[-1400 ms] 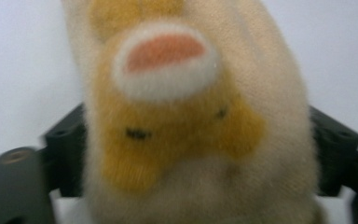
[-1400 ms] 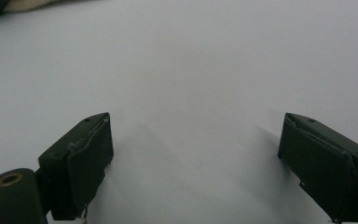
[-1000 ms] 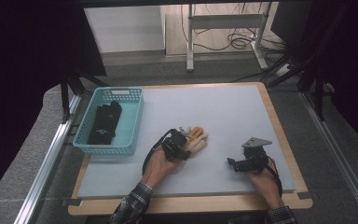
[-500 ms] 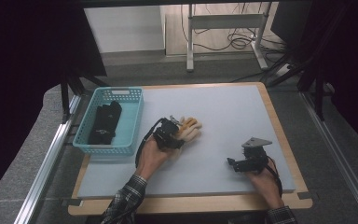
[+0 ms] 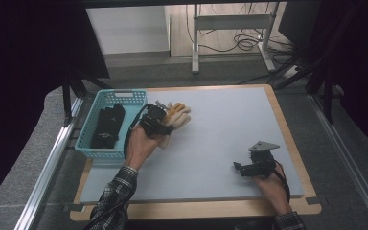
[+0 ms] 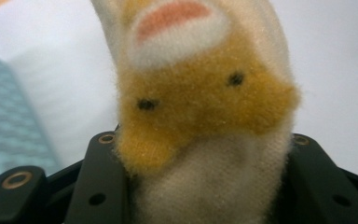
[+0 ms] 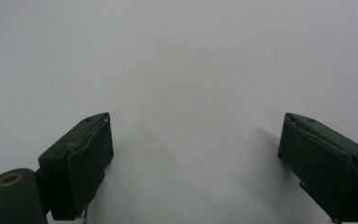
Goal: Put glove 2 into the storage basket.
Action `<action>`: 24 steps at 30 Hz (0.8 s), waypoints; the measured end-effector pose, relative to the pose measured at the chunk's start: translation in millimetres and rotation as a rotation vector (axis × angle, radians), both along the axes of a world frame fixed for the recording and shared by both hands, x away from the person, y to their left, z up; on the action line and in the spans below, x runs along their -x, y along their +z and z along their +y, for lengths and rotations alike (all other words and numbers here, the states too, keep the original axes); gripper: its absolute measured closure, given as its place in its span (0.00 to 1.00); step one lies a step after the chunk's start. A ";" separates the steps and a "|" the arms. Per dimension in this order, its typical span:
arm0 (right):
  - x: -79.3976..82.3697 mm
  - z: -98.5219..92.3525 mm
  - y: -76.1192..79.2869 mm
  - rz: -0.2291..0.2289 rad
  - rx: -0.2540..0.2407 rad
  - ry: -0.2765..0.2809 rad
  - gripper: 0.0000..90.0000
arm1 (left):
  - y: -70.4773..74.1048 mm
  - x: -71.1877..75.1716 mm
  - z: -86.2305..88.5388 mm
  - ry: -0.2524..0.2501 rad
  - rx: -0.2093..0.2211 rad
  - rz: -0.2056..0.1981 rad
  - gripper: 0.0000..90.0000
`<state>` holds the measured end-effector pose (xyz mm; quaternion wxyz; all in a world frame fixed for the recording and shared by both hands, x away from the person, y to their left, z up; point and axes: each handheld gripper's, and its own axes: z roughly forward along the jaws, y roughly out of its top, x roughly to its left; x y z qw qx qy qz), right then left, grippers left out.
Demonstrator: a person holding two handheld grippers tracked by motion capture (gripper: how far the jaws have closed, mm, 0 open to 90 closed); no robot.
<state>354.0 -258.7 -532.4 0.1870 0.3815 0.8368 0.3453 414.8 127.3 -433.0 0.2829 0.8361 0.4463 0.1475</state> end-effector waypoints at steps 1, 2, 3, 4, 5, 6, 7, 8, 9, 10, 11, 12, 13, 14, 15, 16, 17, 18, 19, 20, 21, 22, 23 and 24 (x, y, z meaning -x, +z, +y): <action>0.0 0.0 0.0 0.000 0.000 0.000 0.11 | 2.7 -1.1 4.2 0.012 -0.001 -0.003 0.60; 0.0 0.0 0.0 0.000 0.000 0.000 0.11 | 4.6 -1.8 7.3 0.020 -0.001 -0.006 0.60; 0.0 0.0 0.0 0.000 0.000 0.000 0.11 | 7.7 -2.9 12.5 0.033 -0.001 -0.011 0.60; 0.0 0.0 0.0 0.000 0.000 0.000 0.11 | 10.1 -3.8 16.6 0.045 0.000 -0.013 0.60; 0.0 0.0 0.0 0.000 0.000 0.000 0.11 | 12.3 -4.7 20.9 0.057 0.002 -0.016 0.60; 0.0 0.0 0.0 0.000 0.000 0.000 0.11 | 14.4 -5.8 25.3 0.066 -0.003 -0.019 0.60; 0.0 0.0 0.0 0.000 0.000 0.000 0.11 | 15.9 -6.4 28.7 0.074 -0.004 -0.019 0.60; 0.0 0.0 0.0 0.000 0.000 0.000 0.11 | 17.7 -7.2 33.4 0.085 -0.009 -0.021 0.60; 0.0 0.0 0.0 0.000 0.000 0.000 0.11 | 19.5 -8.1 39.4 0.102 -0.006 -0.022 0.60; 0.0 0.0 0.0 0.000 0.000 0.000 0.11 | 20.9 -8.9 44.7 0.115 -0.007 -0.022 0.60; 0.0 0.0 0.0 0.000 0.000 0.000 0.11 | 22.2 -9.6 51.1 0.133 -0.007 -0.024 0.60; 0.0 0.0 0.0 0.000 0.000 0.000 0.11 | 22.9 -10.2 55.2 0.140 -0.009 -0.027 0.60; 0.0 0.0 0.0 0.000 0.000 0.000 0.11 | 23.5 -10.6 59.4 0.149 -0.011 -0.027 0.60; 0.0 0.0 0.0 0.000 0.000 0.000 0.11 | 24.2 -11.1 65.9 0.167 -0.009 -0.025 0.60; 0.0 0.0 0.0 -0.001 0.000 0.000 0.11 | 24.7 -11.7 71.8 0.177 -0.014 -0.027 0.60; 0.0 0.0 0.0 0.000 0.000 0.000 0.11 | 24.8 -12.2 77.3 0.192 -0.017 -0.028 0.60; 0.0 0.0 0.0 -0.001 0.000 0.000 0.11 | 24.8 -12.6 83.1 0.206 -0.019 -0.027 0.59; 0.0 0.0 0.0 -0.001 0.000 0.000 0.11 | 24.3 -13.1 90.1 0.226 -0.018 -0.025 0.59; 0.0 0.0 0.0 -0.001 0.001 0.000 0.11 | 24.0 -13.6 94.8 0.234 -0.024 -0.025 0.59; 0.0 0.0 0.0 -0.001 0.001 0.000 0.11 | 23.1 -14.1 100.5 0.249 -0.025 -0.023 0.59; 0.0 0.0 0.0 -0.001 0.001 0.000 0.11 | 22.1 -14.6 106.2 0.264 -0.026 -0.019 0.59; 0.0 0.0 0.0 -0.001 0.000 0.000 0.11 | 20.4 -15.1 113.3 0.284 -0.027 -0.015 0.59; 0.0 0.0 0.0 -0.001 0.000 0.000 0.11 | 18.7 -15.7 118.8 0.298 -0.025 -0.011 0.59; 0.0 0.0 0.0 -0.001 0.000 0.000 0.11 | 17.3 -16.4 123.1 0.305 -0.029 -0.007 0.59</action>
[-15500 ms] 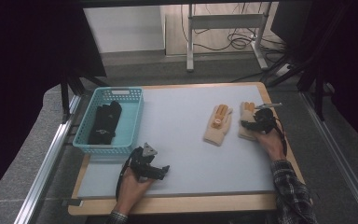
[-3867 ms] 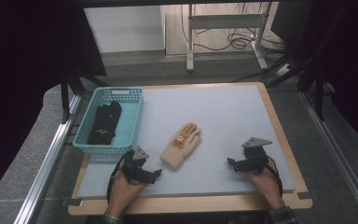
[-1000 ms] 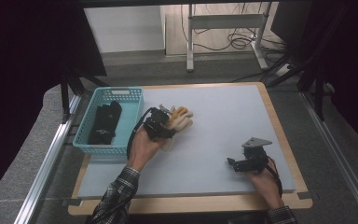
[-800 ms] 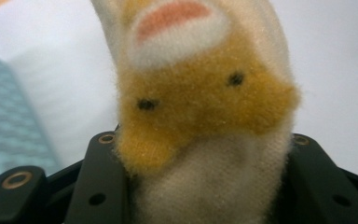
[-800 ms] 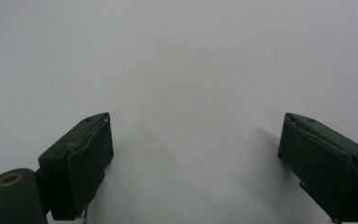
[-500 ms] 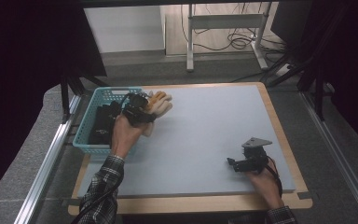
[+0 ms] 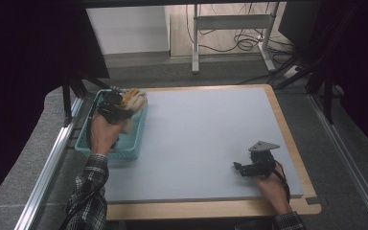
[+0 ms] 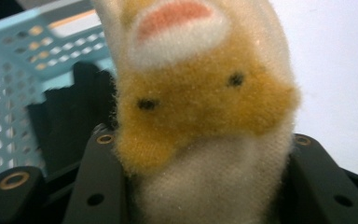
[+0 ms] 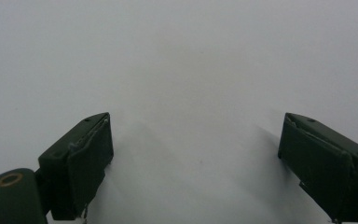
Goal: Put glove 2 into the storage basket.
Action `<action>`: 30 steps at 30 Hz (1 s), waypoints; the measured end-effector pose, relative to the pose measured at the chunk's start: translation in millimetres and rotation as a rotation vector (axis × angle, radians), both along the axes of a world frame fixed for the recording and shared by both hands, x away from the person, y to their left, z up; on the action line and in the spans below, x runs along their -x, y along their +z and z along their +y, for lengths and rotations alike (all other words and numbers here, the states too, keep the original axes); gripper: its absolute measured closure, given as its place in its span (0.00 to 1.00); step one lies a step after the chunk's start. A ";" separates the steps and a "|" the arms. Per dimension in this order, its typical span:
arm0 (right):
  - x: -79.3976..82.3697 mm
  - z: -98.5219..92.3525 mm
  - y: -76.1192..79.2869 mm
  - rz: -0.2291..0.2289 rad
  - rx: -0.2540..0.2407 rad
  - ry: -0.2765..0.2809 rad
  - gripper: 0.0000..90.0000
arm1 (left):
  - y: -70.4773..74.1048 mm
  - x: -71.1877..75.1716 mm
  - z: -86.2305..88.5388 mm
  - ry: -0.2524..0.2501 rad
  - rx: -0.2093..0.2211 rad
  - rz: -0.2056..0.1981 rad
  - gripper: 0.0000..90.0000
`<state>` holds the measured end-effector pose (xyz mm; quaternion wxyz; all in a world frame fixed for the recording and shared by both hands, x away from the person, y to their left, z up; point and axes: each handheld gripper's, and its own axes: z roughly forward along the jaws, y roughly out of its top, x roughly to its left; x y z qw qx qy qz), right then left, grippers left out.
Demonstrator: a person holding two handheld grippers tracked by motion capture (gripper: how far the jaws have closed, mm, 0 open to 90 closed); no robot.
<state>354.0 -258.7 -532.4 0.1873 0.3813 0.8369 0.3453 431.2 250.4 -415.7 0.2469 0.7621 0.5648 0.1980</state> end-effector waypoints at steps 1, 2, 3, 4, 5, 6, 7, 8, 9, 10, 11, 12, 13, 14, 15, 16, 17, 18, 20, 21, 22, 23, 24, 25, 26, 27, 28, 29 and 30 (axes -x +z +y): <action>0.0 0.0 0.0 0.000 0.000 0.000 0.11 | -2.4 -0.9 4.6 0.017 0.001 0.006 0.59; 0.0 0.0 0.0 0.000 0.000 0.000 0.11 | -4.5 -1.8 7.9 0.025 -0.002 0.013 0.59; 0.0 0.0 0.0 0.000 0.000 0.000 0.11 | -9.1 -4.1 13.7 0.040 -0.007 0.027 0.59; 0.0 0.0 0.0 0.000 0.000 0.000 0.11 | -11.5 -5.3 16.3 0.044 -0.012 0.034 0.59; 0.0 0.0 0.0 0.000 0.000 0.000 0.11 | -15.0 -6.9 18.8 0.049 -0.010 0.043 0.59; 0.0 0.0 0.0 0.000 0.000 0.000 0.11 | -18.9 -8.8 20.5 0.052 -0.005 0.051 0.58; 0.0 0.0 0.0 0.001 0.000 0.000 0.11 | -22.7 -10.7 21.4 0.054 -0.003 0.063 0.58; 0.0 0.0 0.0 0.000 0.000 0.000 0.11 | -26.7 -12.9 21.3 0.056 -0.001 0.072 0.58; 0.0 0.1 0.0 0.001 -0.001 0.000 0.11 | -31.7 -16.0 20.5 0.054 -0.001 0.088 0.58; 0.0 0.1 0.0 0.000 -0.001 0.000 0.11 | -35.1 -18.0 19.6 0.053 0.001 0.095 0.58; 0.0 0.0 0.0 0.000 -0.001 0.000 0.11 | -39.3 -20.6 18.1 0.051 -0.002 0.106 0.58; 0.0 0.0 0.0 0.000 0.000 0.000 0.11 | -43.7 -23.4 16.3 0.050 -0.002 0.114 0.58; 0.0 0.0 0.0 0.000 -0.001 0.000 0.11 | -47.8 -26.2 14.5 0.050 -0.005 0.125 0.58; 0.0 0.0 0.0 0.000 -0.001 0.000 0.11 | -52.0 -29.1 12.8 0.051 -0.007 0.137 0.57; 0.0 0.0 0.0 0.000 -0.001 0.000 0.11 | -56.0 -31.9 11.5 0.052 -0.010 0.152 0.57; 0.0 0.0 0.0 0.000 -0.001 0.000 0.11 | -59.9 -34.5 10.3 0.050 -0.010 0.163 0.57; 0.0 0.0 0.0 0.000 -0.001 0.000 0.11 | -63.3 -36.7 9.2 0.047 -0.012 0.173 0.57; 0.0 0.0 0.0 0.000 -0.001 0.000 0.11 | -65.3 -38.1 8.2 0.041 -0.014 0.179 0.57; 0.0 0.0 0.0 0.000 -0.001 0.000 0.11 | -70.7 -41.0 4.7 0.014 -0.009 0.188 0.56; 0.0 0.0 0.0 0.000 -0.001 0.000 0.11 | -72.1 -41.8 3.6 0.002 -0.013 0.192 0.54; 0.0 0.0 0.0 0.000 -0.001 0.000 0.11 | -74.3 -42.9 2.0 -0.011 -0.014 0.203 0.52; 0.0 0.0 0.0 0.000 -0.001 0.000 0.11 | -77.1 -44.1 0.1 -0.031 -0.014 0.228 0.47; 0.0 0.0 0.0 0.000 -0.001 0.000 0.11 | -79.9 -44.7 -1.6 -0.055 -0.028 0.249 0.41; 0.0 0.0 0.0 0.000 -0.001 -0.001 0.11 | -81.2 -45.1 -2.3 -0.056 -0.033 0.262 0.31; 0.0 0.0 0.0 0.000 -0.001 0.000 0.11 | -81.3 -45.2 -1.8 -0.056 -0.035 0.271 0.26; 0.0 0.0 0.0 0.000 -0.001 0.000 0.11 | -81.0 -45.0 0.7 -0.046 -0.014 0.278 0.23; 0.0 0.0 0.0 0.000 -0.001 0.000 0.11 | -80.0 -44.7 2.3 -0.045 0.002 0.284 0.13; 0.0 0.0 0.0 0.000 -0.001 0.000 0.11 | -77.8 -44.0 4.6 -0.044 0.016 0.291 0.10; 0.0 0.0 0.0 0.000 -0.001 0.000 0.11 | -74.8 -42.8 6.4 -0.044 0.024 0.288 0.07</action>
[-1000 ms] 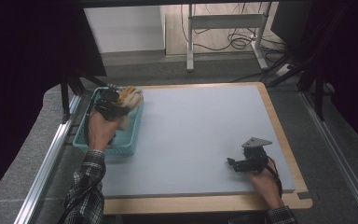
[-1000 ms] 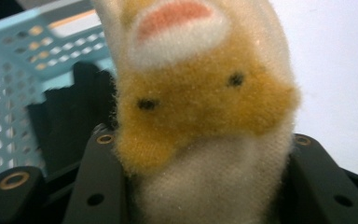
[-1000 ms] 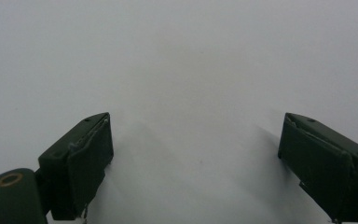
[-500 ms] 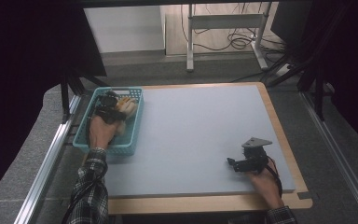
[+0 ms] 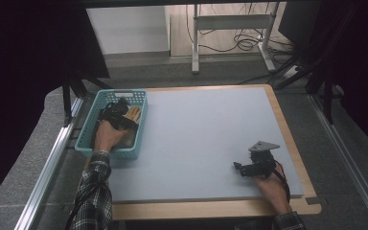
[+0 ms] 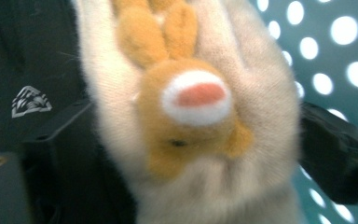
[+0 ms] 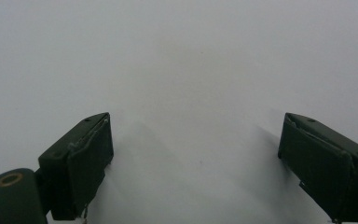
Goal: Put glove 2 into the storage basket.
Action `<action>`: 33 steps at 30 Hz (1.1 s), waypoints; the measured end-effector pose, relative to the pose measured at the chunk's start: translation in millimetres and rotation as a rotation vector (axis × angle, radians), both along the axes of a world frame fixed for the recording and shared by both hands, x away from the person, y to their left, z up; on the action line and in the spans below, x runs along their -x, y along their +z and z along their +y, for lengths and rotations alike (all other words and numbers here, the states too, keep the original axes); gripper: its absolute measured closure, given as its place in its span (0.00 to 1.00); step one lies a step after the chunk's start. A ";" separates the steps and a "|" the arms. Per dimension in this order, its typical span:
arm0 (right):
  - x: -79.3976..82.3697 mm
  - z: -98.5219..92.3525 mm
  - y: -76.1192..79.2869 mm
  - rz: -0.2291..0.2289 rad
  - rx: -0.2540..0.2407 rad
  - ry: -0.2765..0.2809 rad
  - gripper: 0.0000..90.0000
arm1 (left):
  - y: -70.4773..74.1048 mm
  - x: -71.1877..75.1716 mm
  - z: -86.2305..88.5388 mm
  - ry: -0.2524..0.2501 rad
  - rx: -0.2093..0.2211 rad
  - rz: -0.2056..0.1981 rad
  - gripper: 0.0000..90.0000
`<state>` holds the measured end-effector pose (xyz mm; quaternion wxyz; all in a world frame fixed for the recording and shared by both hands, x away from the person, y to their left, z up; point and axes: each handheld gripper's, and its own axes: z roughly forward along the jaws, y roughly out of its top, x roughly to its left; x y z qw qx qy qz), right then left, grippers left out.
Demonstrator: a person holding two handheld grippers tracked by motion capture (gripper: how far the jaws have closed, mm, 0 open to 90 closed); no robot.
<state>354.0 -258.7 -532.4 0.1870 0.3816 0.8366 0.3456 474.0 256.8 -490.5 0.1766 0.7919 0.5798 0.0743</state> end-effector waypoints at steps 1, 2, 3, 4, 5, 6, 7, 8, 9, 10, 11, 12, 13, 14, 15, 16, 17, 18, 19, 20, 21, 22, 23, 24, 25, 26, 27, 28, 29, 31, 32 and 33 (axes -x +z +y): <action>0.0 0.0 0.0 0.000 0.000 0.000 0.11 | 5.1 2.1 2.1 0.000 0.012 -0.011 0.05; 0.0 0.0 0.0 0.000 0.000 0.000 0.11 | 9.0 3.6 3.5 -0.002 0.019 -0.022 0.05; 0.0 0.0 0.0 0.000 0.000 0.000 0.11 | 13.3 5.3 5.1 -0.007 0.028 -0.036 0.05; 0.0 0.0 0.0 0.000 0.001 0.000 0.11 | 21.2 8.3 7.7 -0.015 0.042 -0.063 0.05; 0.0 0.1 0.0 0.000 0.001 0.000 0.11 | 27.4 10.9 9.6 -0.013 0.050 -0.086 0.06; 0.0 0.1 0.0 0.000 0.001 0.000 0.11 | 31.8 12.7 11.7 -0.011 0.047 -0.104 0.08; 0.0 0.1 0.0 0.000 0.001 0.000 0.11 | 37.8 15.4 15.1 0.007 0.037 -0.135 0.13; 0.0 0.1 0.0 0.000 0.001 0.000 0.11 | 40.8 17.3 17.6 0.027 0.029 -0.154 0.22; 0.0 0.1 0.0 0.000 0.001 0.000 0.11 | 42.1 18.5 20.2 0.043 0.015 -0.166 0.30; 0.0 0.1 0.0 0.000 0.001 0.000 0.11 | 41.5 19.1 22.1 0.066 -0.005 -0.171 0.40; 0.0 0.1 0.0 0.000 0.001 0.000 0.11 | 38.4 18.9 24.1 0.084 -0.045 -0.165 0.49; 0.0 0.1 0.0 0.000 0.001 0.000 0.11 | 35.1 18.5 24.8 0.091 -0.063 -0.158 0.62; 0.0 0.1 0.0 0.000 0.001 0.000 0.11 | 31.2 17.8 25.4 0.094 -0.072 -0.147 0.69; 0.0 0.1 0.0 0.000 0.001 0.000 0.11 | 25.5 16.7 25.7 0.093 -0.081 -0.127 0.76; 0.0 0.1 0.0 0.000 0.001 0.000 0.11 | 18.1 15.6 24.7 0.092 -0.085 -0.103 0.81; 0.0 0.1 0.0 0.000 0.000 0.000 0.11 | 12.4 14.5 23.5 0.085 -0.085 -0.085 0.85; 0.0 0.0 0.0 0.000 0.000 0.000 0.11 | 7.6 13.4 21.9 0.077 -0.085 -0.073 0.87; 0.0 0.1 0.0 0.000 0.000 0.000 0.11 | 4.0 12.6 20.2 0.068 -0.082 -0.064 0.89; 0.0 0.1 0.0 0.000 0.000 0.000 0.11 | 1.6 12.0 18.5 0.063 -0.068 -0.060 0.90; 0.0 0.0 0.0 0.000 0.000 0.000 0.11 | 0.7 11.6 17.4 0.058 -0.056 -0.059 0.91; 0.0 0.0 -0.1 0.000 0.000 0.000 0.11 | 0.0 11.2 15.5 0.049 -0.032 -0.057 0.91; 0.0 0.1 -0.1 0.000 0.000 0.000 0.11 | 0.1 11.1 14.0 0.041 -0.021 -0.056 0.92; 0.0 0.1 0.0 0.000 0.000 0.000 0.11 | 0.0 11.1 12.5 0.038 -0.018 -0.059 0.92; 0.0 0.1 0.0 0.000 0.001 0.000 0.11 | -0.3 11.6 11.2 0.035 -0.017 -0.060 0.92; 0.0 0.1 0.0 0.000 0.000 0.000 0.11 | -0.2 12.0 11.6 0.034 -0.013 -0.060 0.92; 0.0 0.1 -0.1 0.000 0.000 0.000 0.11 | -0.3 12.5 12.5 0.036 -0.005 -0.063 0.92; 0.0 0.0 0.0 0.000 0.000 0.000 0.11 | -0.3 13.2 14.7 0.042 0.005 -0.064 0.91; 0.0 0.1 0.0 0.000 0.000 0.000 0.11 | -0.3 14.0 17.2 0.054 0.012 -0.069 0.89; 0.0 0.1 -0.1 0.000 0.000 0.000 0.11 | 0.3 14.5 20.2 0.064 0.005 -0.079 0.85; 0.0 0.1 -0.1 0.000 0.000 0.000 0.11 | 1.7 16.1 25.2 0.085 0.000 -0.105 0.73; 0.0 0.1 -0.1 0.000 0.001 0.000 0.11 | 2.5 17.1 27.0 0.100 0.000 -0.121 0.67; 0.0 0.1 -0.1 0.000 0.000 0.000 0.11 | 3.7 17.9 29.4 0.104 -0.003 -0.138 0.60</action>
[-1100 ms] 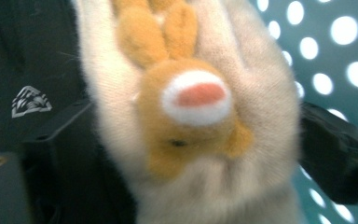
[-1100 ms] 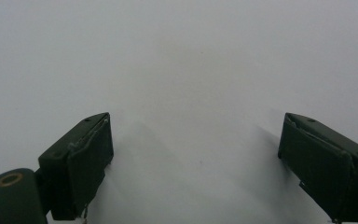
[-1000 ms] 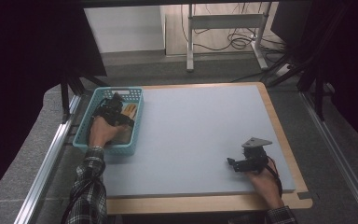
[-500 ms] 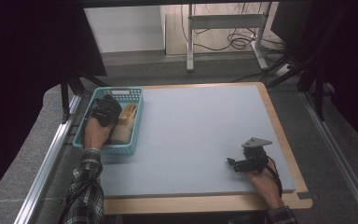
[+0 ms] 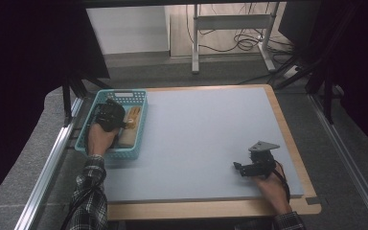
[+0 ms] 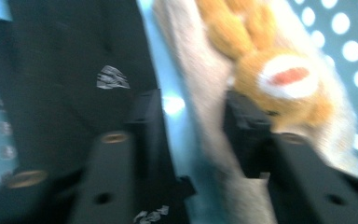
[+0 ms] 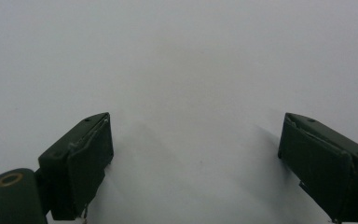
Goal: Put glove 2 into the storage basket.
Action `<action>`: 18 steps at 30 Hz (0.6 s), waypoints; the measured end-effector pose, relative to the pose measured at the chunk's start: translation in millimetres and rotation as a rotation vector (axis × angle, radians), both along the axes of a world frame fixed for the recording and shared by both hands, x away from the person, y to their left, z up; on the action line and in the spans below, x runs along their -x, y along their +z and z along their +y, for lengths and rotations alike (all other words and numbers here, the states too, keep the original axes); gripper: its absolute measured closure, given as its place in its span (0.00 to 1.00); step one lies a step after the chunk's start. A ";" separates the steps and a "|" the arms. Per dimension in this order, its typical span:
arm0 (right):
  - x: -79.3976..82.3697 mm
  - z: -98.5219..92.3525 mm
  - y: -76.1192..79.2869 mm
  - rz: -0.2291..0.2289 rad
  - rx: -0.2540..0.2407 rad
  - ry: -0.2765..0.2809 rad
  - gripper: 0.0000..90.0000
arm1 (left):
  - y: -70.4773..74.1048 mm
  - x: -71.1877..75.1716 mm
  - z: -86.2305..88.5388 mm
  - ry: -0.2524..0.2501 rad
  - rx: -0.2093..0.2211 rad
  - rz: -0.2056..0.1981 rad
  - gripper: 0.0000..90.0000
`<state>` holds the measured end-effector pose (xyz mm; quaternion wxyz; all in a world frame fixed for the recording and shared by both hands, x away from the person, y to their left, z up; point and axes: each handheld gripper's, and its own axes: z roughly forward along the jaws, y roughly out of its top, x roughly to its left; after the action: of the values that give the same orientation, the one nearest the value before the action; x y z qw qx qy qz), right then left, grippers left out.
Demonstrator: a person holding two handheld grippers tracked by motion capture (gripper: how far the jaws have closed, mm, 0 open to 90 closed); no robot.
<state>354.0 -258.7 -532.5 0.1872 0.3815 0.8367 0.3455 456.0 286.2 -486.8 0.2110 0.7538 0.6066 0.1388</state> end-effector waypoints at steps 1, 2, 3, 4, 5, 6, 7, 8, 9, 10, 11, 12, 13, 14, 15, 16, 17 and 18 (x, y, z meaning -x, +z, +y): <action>0.0 0.0 0.0 0.000 0.000 0.000 0.11 | 1.3 0.9 2.0 0.006 0.005 -0.011 0.56; 0.0 0.0 0.0 0.000 0.000 0.000 0.11 | 2.6 1.7 3.9 0.012 0.009 -0.022 0.52; 0.0 0.0 0.0 0.000 0.000 0.000 0.11 | 3.9 2.4 5.8 0.013 0.010 -0.036 0.48; 0.0 0.0 0.0 0.000 0.000 0.000 0.11 | 5.3 3.5 6.9 0.019 0.015 -0.047 0.43; 0.0 0.0 0.0 0.000 0.000 0.000 0.11 | 6.8 4.7 7.8 0.022 0.018 -0.060 0.41; 0.0 0.0 0.0 0.000 0.000 0.000 0.11 | 8.0 5.4 8.8 0.021 0.016 -0.067 0.37; 0.0 0.0 0.0 0.000 0.000 0.000 0.11 | 9.8 6.5 10.2 0.022 0.019 -0.081 0.33; 0.0 0.0 0.0 0.000 0.000 0.000 0.11 | 11.5 7.9 11.5 0.024 0.024 -0.090 0.30; 0.1 0.0 0.0 0.000 0.001 -0.001 0.11 | 12.5 8.7 12.4 0.025 0.026 -0.096 0.27; 0.0 0.0 0.0 0.000 0.000 0.000 0.11 | 13.7 9.8 13.8 0.028 0.032 -0.105 0.23; 0.1 0.0 0.0 0.000 0.000 0.000 0.11 | 14.4 10.8 14.9 0.032 0.039 -0.111 0.20; 0.1 0.0 0.1 0.000 0.001 -0.001 0.11 | 15.6 12.3 17.3 0.035 0.051 -0.117 0.18; 0.1 0.0 0.0 -0.001 0.001 -0.001 0.11 | 16.2 13.5 19.1 0.043 0.062 -0.126 0.15; 0.1 0.0 0.1 0.000 0.001 -0.001 0.11 | 16.9 14.9 21.1 0.054 0.075 -0.133 0.13; 0.1 0.0 0.1 0.000 0.001 -0.001 0.11 | 17.5 16.3 23.5 0.058 0.089 -0.139 0.12; 0.1 0.0 0.1 -0.001 0.001 -0.001 0.11 | 18.1 17.7 26.2 0.058 0.099 -0.144 0.10; 0.1 0.0 0.0 -0.001 0.001 -0.001 0.11 | 18.5 18.9 28.0 0.059 0.105 -0.145 0.09; 0.1 0.0 0.1 -0.001 0.001 -0.001 0.11 | 18.9 20.6 30.8 0.057 0.113 -0.148 0.08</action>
<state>353.9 -258.6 -532.4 0.1878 0.3815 0.8366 0.3452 435.4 317.0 -467.9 0.2934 0.7107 0.6176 0.1653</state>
